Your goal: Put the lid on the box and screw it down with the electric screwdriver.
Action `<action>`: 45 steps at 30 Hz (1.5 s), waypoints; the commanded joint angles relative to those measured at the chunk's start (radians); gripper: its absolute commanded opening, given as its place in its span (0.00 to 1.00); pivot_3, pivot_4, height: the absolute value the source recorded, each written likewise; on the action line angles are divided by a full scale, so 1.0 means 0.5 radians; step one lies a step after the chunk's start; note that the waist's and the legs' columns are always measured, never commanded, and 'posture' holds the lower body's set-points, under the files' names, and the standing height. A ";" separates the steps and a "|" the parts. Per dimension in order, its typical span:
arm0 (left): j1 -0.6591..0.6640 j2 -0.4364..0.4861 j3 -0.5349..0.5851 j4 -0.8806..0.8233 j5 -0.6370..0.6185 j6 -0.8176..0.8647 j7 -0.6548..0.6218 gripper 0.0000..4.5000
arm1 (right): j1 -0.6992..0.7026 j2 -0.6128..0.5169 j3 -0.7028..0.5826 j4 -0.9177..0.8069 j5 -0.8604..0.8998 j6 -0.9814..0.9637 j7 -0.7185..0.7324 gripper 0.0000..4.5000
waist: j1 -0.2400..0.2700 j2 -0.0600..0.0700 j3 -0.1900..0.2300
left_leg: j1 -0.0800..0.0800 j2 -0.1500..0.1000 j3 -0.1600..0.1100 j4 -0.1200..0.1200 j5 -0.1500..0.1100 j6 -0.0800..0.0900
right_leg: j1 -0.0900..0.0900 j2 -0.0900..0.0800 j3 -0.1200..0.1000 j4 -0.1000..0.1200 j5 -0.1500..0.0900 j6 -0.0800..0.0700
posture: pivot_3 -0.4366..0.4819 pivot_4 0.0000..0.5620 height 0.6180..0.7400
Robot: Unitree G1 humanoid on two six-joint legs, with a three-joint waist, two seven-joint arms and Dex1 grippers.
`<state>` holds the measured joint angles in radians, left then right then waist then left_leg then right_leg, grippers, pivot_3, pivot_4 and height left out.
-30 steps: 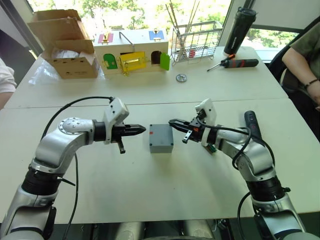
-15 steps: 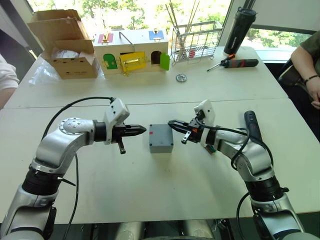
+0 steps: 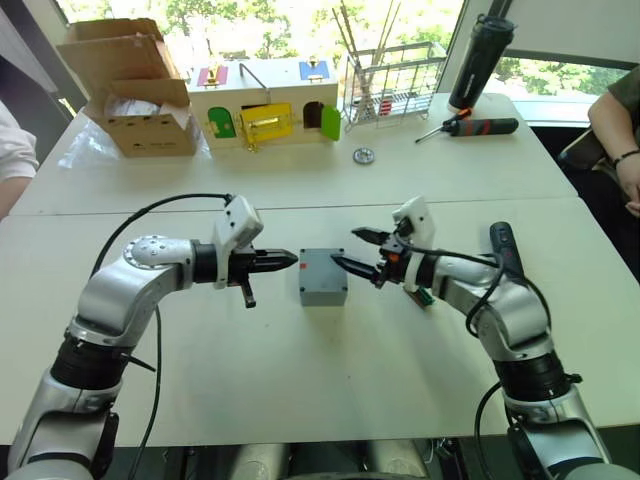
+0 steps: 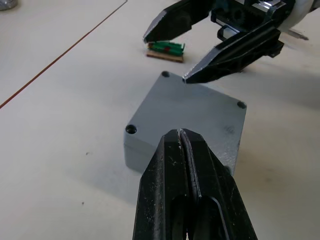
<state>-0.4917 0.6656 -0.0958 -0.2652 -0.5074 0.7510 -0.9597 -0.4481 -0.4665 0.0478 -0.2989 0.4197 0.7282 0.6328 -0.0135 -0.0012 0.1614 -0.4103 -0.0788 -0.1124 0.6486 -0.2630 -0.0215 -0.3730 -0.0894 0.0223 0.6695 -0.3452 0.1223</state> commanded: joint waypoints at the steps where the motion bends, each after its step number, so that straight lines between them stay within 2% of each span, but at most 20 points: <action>1: -0.090 0.025 -0.028 -0.098 -0.035 -0.046 -0.101 0.00 | -0.128 -0.090 -0.364 -0.189 0.209 0.254 -0.127 0.79 | 0.000 0.000 0.000 | 0.000 0.000 0.000 -0.001 0.000 0.000 | 0.000 0.000 0.000 0.000 0.000 0.000 | 0.48 0.27 1.00; 3: -0.151 0.019 -0.089 -0.118 -0.037 -0.073 -0.185 0.00 | -0.230 -0.266 -0.576 -0.181 0.287 0.495 -0.171 0.79 | 0.005 0.001 0.000 | -0.001 0.000 0.000 -0.001 0.000 0.000 | 0.000 -0.001 0.000 0.000 0.000 0.000 | 0.48 0.27 1.00; 5: -0.196 0.011 -0.130 -0.112 -0.028 -0.101 -0.244 0.00 | -0.287 -0.450 -0.670 -0.166 0.364 0.687 -0.136 0.92 | 0.013 0.001 0.000 | -0.001 -0.002 0.000 0.000 0.000 -0.001 | 0.001 -0.002 -0.001 -0.001 0.000 0.000 | 0.48 0.27 1.00; 7: -0.237 -0.018 -0.191 -0.107 0.000 -0.148 -0.287 0.00 | -0.365 -0.683 -0.738 -0.097 0.428 0.907 -0.081 1.00 | 0.005 0.000 0.000 | -0.001 -0.003 0.000 -0.001 0.000 0.000 | 0.002 -0.006 -0.001 -0.004 0.000 0.000 | 0.48 0.27 1.00; 9: -0.263 -0.047 -0.249 -0.117 0.018 -0.185 -0.318 0.00 | -0.490 -0.897 -0.764 0.051 0.469 1.191 -0.060 1.00 | -0.001 0.001 0.000 | -0.001 -0.003 0.002 -0.003 0.000 0.000 | 0.001 -0.007 0.000 -0.005 0.000 0.000 | 0.48 0.27 1.00; 11: -0.271 -0.065 -0.292 -0.144 0.025 -0.207 -0.342 0.00 | -0.518 -1.199 -0.628 0.183 0.489 1.405 0.066 1.00 | -0.004 0.001 0.001 | -0.001 -0.002 0.004 -0.002 0.000 0.001 | 0.001 -0.007 0.000 -0.005 0.000 0.000 | 0.48 0.27 1.00; 14: -0.270 -0.073 -0.342 -0.190 0.049 -0.251 -0.371 0.00 | -0.435 -1.649 -0.327 0.348 0.511 1.530 0.338 1.00 | 0.001 0.001 0.001 | -0.002 0.000 0.006 -0.003 -0.003 0.005 | 0.001 -0.006 0.000 -0.006 0.000 0.000 | 0.48 0.27 1.00; 18: -0.262 -0.085 -0.374 -0.238 0.083 -0.291 -0.366 0.00 | -0.381 -1.864 -0.074 0.564 0.503 1.525 0.582 1.00 | -0.008 0.002 0.001 | -0.002 0.001 0.009 0.001 -0.007 0.013 | 0.003 -0.006 0.002 -0.007 0.000 0.000 | 0.48 0.27 1.00; 20: -0.247 -0.089 -0.376 -0.265 0.083 -0.295 -0.361 0.00 | -0.404 -1.882 0.047 0.668 0.486 1.527 0.667 1.00 | -0.008 0.002 0.001 | -0.001 0.001 0.011 0.002 -0.010 0.018 | 0.002 -0.006 0.004 -0.006 0.000 0.000 | 0.48 0.27 1.00; 24: -0.182 -0.075 -0.379 -0.358 0.070 -0.289 -0.344 0.00 | -0.545 -1.762 0.241 0.907 0.422 1.585 0.705 1.00 | -0.008 0.002 0.001 | -0.001 0.001 0.011 0.001 -0.010 0.017 | 0.001 -0.006 0.004 -0.006 0.000 0.000 | 0.48 0.27 1.00; 30: -0.096 -0.082 -0.349 -0.464 0.034 -0.206 -0.253 0.00 | -0.631 -1.635 0.448 1.052 0.324 1.597 0.730 1.00 | 0.010 0.002 0.001 | -0.002 0.001 0.011 0.001 -0.005 0.009 | 0.001 -0.007 0.004 -0.007 0.000 0.000 | 0.48 0.27 1.00; 39: -0.026 -0.097 -0.331 -0.515 0.010 -0.141 -0.118 0.00 | -0.746 -1.443 0.819 1.353 0.017 1.369 0.808 1.00 | 0.002 0.002 0.000 | -0.002 0.000 0.011 0.002 -0.004 0.008 | 0.001 -0.007 0.003 -0.006 0.000 0.000 | 0.48 0.27 1.00; 42: -0.017 -0.120 -0.337 -0.514 0.013 -0.133 -0.069 0.00 | -0.806 -1.317 0.942 1.538 -0.124 1.257 0.843 1.00 | -0.004 -0.009 -0.005 | -0.001 0.001 0.010 0.003 -0.004 0.007 | 0.003 -0.005 0.003 -0.007 0.000 0.000 | 0.48 0.27 1.00; 44: -0.004 -0.134 -0.348 -0.521 0.018 -0.127 -0.035 0.00 | -0.838 -1.231 1.038 1.665 -0.234 1.149 0.894 1.00 | -0.009 -0.029 -0.017 | 0.004 0.002 0.009 0.003 -0.004 0.007 | 0.008 -0.004 0.003 -0.007 0.000 0.000 | 0.48 0.27 1.00; 45: 0.005 -0.136 -0.350 -0.533 0.015 -0.119 -0.021 0.00 | -0.839 -1.216 1.098 1.689 -0.289 1.098 0.940 0.95 | -0.009 -0.040 -0.024 | 0.005 0.002 0.009 0.003 -0.004 0.007 | 0.009 -0.004 0.003 -0.007 0.000 0.000 | 0.48 0.27 1.00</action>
<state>-0.4964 0.5986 -0.2848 -0.4946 -0.4916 0.6901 -0.9857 -0.8864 -1.1069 0.5307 0.5003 0.3363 1.3434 1.0913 -0.0179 -0.0214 0.1494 -0.4075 -0.0776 -0.1088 0.6504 -0.2652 -0.0181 -0.3673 -0.0912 0.0237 0.6653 -0.3452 0.1223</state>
